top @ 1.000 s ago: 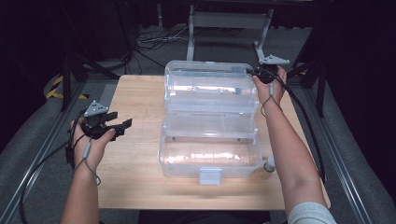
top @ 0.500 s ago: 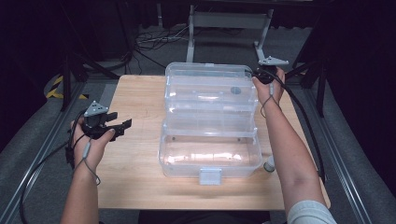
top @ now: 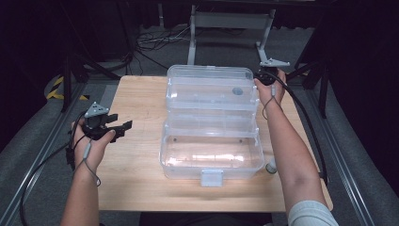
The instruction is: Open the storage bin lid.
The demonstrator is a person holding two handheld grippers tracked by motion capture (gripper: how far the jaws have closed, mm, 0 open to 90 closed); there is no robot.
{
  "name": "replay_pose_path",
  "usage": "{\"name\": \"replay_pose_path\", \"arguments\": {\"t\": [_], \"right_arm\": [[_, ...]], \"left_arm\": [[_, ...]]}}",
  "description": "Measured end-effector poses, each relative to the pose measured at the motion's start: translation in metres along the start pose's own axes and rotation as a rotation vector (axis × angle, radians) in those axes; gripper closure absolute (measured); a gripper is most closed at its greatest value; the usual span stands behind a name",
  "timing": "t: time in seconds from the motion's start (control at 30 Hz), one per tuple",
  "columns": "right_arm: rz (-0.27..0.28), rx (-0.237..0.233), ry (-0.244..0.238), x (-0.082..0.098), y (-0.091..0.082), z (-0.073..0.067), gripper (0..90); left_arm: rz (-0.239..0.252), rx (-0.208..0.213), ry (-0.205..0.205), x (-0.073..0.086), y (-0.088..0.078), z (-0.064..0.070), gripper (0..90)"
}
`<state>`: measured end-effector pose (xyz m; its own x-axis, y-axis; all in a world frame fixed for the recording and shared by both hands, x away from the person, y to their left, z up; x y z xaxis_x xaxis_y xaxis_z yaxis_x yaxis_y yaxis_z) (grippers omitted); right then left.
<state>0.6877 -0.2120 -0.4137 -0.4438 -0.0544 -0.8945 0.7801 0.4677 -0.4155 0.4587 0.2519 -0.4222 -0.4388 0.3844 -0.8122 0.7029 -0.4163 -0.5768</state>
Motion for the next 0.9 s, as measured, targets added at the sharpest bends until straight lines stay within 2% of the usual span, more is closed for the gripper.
{"name": "replay_pose_path", "arguments": {"t": [0.43,0.9], "right_arm": [[-0.035,-0.015,0.029,0.007,0.007,0.004,80.7],[-0.058,-0.017,0.033,0.014,0.013,0.006,80.4]], "left_arm": [[-0.002,-0.002,-0.005,0.002,-0.001,-0.002,34.8],[-0.009,0.001,-0.007,0.004,0.0,-0.001,34.7]]}}
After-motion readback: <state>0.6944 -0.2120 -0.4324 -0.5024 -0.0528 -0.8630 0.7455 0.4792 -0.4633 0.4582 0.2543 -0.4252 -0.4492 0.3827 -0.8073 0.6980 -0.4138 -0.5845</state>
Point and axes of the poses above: each handheld gripper's, and its own axes: y roughly forward along the jaws, x roughly out of its underside, z roughly to its right, the point moved 9 cm from there along y, roughly forward along the jaws, and after that the axes turned 12 degrees about y, right-handed, at the moved point
